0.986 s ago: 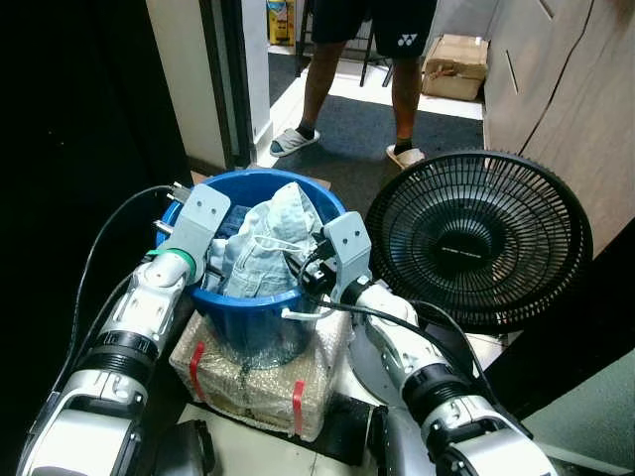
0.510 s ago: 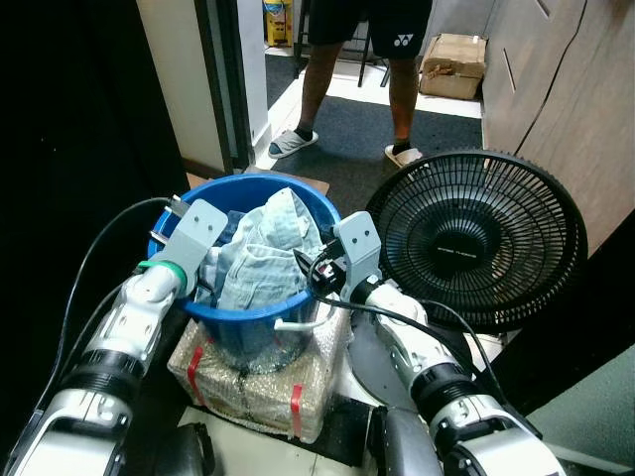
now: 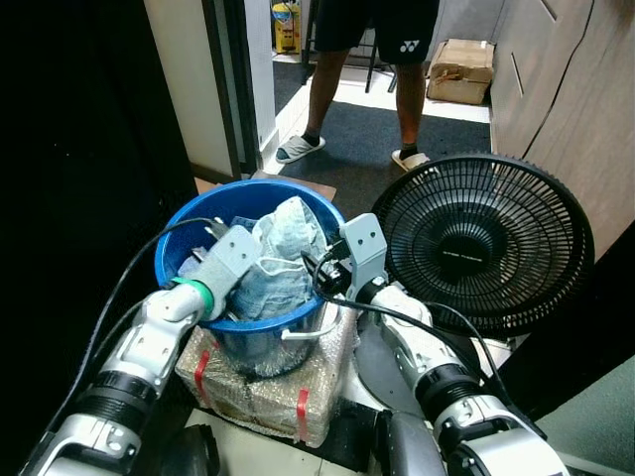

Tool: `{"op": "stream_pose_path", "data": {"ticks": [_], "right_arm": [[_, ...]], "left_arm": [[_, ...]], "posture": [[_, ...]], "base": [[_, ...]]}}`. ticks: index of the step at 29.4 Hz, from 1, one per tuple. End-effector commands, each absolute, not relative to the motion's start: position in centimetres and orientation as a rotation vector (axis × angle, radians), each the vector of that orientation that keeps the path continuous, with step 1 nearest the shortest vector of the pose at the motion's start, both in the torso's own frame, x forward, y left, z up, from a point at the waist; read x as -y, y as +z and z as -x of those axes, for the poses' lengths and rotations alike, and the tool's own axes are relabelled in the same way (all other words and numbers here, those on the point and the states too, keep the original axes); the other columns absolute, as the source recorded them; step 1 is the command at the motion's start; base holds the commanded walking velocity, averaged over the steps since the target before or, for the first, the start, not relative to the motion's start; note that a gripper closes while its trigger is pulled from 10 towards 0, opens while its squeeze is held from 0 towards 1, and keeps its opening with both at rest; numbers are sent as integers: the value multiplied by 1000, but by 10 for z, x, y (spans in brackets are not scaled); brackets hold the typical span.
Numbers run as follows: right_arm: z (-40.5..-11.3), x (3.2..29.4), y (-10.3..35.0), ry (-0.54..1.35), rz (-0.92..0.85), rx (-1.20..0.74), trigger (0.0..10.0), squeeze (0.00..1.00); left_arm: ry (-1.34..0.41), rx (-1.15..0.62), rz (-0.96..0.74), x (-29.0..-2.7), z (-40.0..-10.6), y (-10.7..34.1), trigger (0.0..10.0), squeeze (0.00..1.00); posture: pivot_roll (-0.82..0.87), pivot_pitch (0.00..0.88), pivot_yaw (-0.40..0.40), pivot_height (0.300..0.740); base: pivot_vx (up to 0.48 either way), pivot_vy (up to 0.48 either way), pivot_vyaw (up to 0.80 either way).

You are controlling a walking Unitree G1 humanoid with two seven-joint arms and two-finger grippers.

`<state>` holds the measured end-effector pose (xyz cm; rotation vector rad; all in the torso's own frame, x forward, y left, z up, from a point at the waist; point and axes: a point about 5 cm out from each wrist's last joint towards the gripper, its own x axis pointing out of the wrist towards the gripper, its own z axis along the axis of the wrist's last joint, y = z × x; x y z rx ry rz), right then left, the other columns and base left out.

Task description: Clothes washing

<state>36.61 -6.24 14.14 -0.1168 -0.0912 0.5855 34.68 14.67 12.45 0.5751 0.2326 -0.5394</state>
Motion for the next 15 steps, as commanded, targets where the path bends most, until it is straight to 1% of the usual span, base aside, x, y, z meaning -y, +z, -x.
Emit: {"op": "stream_pose_path", "data": {"ticks": [1,4,9,15], "right_arm": [[-364,64,136,576,109,71,10000,0],[-364,65,135,573,109,71,10000,0],[-365,66,136,568,107,71,10000,0],[-365,64,137,571,104,76,10000,0]], "left_arm": [[-653,-430,-600,-144,-324,79,10000,0],[-669,-438,-610,-144,-323,78,10000,0],[-713,-422,-627,-137,-319,80,10000,0],[-675,-371,-549,-127,-325,93,10000,0]], "posture": [[114,59,9,471],[114,59,9,471],[116,64,8,471],[119,66,7,471]], "base": [[0,0,0],[0,0,0],[0,0,0],[0,0,0]]}}
